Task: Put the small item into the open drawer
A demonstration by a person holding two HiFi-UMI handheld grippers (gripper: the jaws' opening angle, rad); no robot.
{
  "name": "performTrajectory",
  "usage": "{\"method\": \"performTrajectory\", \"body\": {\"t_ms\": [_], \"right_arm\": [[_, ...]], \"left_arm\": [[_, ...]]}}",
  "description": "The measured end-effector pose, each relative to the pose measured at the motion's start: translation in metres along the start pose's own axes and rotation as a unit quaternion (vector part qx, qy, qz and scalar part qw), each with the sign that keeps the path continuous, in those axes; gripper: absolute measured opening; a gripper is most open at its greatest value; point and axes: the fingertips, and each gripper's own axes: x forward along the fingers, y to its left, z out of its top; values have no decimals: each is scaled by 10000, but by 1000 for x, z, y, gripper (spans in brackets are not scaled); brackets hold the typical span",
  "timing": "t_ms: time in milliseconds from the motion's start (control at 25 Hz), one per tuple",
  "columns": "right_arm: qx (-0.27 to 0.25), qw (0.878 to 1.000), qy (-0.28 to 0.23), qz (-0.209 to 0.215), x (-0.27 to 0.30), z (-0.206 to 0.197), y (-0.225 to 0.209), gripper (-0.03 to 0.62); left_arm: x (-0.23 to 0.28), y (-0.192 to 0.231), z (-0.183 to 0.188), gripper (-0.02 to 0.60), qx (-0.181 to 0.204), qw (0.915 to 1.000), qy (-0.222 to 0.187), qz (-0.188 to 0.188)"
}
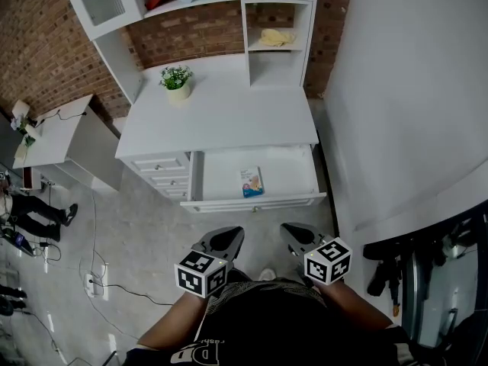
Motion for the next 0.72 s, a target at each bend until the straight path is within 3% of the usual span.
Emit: {"method": "performTrajectory", "body": {"t_ms": [720], "right_arm": [[-73, 10000, -51, 26, 0, 1, 5, 3]], "left_arm": [[-2, -6, -3, 15, 144, 9999, 36, -4]]}}
